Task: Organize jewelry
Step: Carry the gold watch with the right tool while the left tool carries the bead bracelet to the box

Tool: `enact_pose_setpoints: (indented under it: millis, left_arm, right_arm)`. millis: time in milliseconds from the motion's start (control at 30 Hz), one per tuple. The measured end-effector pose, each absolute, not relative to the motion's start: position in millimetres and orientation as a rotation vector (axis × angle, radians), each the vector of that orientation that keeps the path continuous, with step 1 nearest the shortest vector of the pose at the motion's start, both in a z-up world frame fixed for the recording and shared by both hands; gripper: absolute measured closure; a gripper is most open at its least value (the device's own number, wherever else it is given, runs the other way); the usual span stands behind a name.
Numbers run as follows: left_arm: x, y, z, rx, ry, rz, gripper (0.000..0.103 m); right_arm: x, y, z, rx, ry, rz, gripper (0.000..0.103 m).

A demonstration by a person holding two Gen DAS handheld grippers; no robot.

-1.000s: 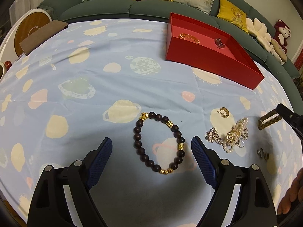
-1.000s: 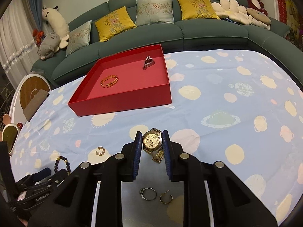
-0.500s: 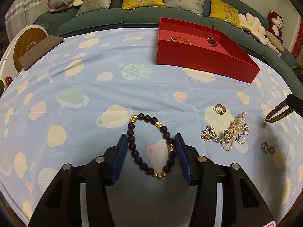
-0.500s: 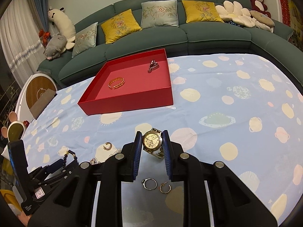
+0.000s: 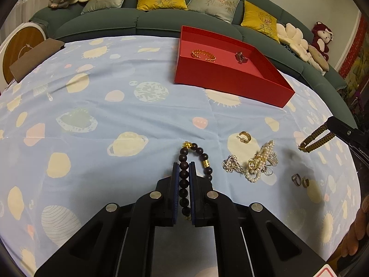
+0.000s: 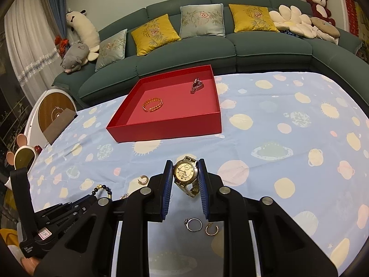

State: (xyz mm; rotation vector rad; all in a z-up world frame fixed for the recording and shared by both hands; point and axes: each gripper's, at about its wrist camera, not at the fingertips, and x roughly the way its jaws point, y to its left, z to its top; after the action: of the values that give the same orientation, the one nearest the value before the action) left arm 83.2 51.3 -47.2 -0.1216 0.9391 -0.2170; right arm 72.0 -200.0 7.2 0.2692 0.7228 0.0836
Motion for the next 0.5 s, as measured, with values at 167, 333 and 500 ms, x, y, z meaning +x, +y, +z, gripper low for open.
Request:
enact_pose_setpoints:
  millis: [167,333,500]
  left_arm:
    - [80.3,47.8,-34.1,-0.127,0.920,-0.242,0.098]
    - [79.2,39.0,-9.4,-0.131,0.884,-0.279,0.098]
    - [81.6,28.1,31.8,-0.125,0.807,-0.319,0.098]
  right_arm:
    - [70.2,-197.8,14.3,0.271,0.707,0.095,0.082]
    - [70.1,-193.6,31.5,0.267,0.667,0.118,0.082]
    - [78.0,-192.4,50.8,0.283,0.633,0.141,0.082]
